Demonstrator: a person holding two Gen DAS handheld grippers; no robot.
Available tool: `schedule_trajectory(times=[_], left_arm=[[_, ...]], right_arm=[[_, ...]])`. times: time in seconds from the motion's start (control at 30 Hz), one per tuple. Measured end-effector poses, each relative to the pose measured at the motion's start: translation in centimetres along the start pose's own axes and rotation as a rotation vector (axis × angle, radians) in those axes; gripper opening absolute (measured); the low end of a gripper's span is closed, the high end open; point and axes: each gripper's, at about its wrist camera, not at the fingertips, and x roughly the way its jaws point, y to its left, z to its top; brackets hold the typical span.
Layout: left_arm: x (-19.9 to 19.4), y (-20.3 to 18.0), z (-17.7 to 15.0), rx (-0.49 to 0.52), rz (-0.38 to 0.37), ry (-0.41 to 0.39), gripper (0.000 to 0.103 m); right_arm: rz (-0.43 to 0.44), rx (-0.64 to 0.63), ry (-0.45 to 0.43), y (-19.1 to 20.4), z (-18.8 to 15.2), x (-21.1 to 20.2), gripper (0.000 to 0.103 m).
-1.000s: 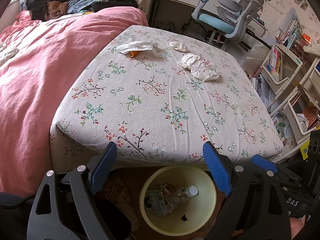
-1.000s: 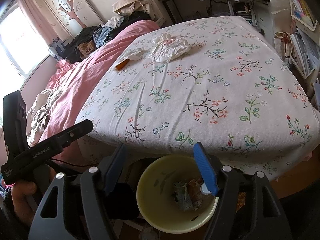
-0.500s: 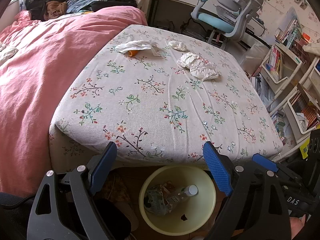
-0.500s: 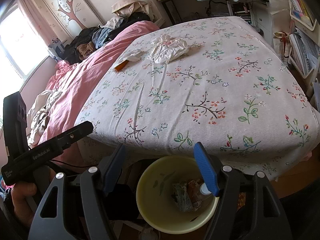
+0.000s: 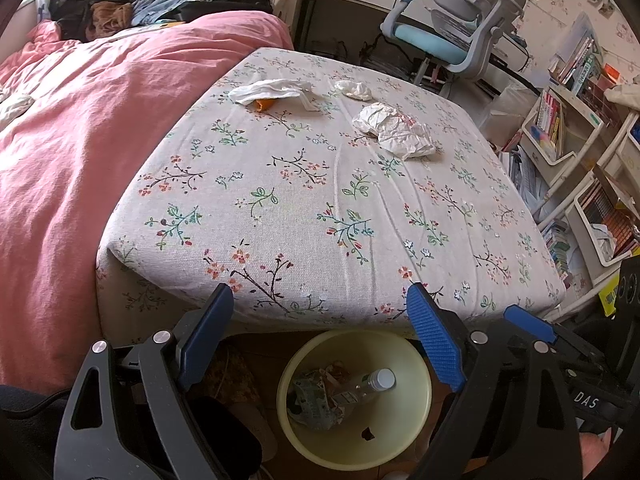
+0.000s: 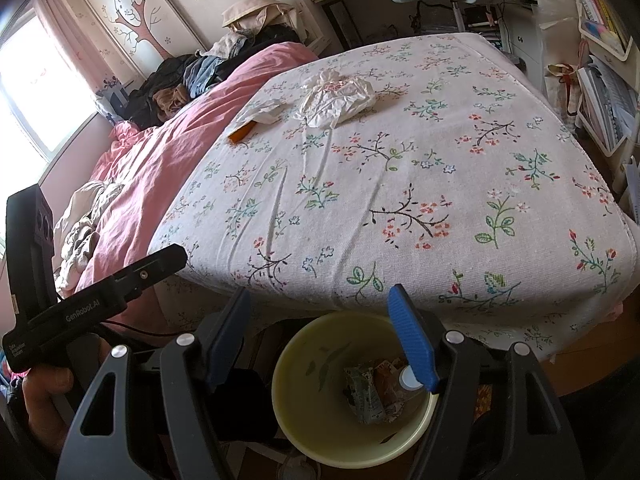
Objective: Collect trash
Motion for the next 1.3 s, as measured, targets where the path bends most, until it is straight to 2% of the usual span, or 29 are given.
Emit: schedule_trajectory(times=[1.3], left_arm=[[0.45,-0.2,-0.44,0.011,0.0,0.018,0.086]], right_arm=[[-0.001,-0.002,0.005,0.08,-0.25,0.32,0.068]])
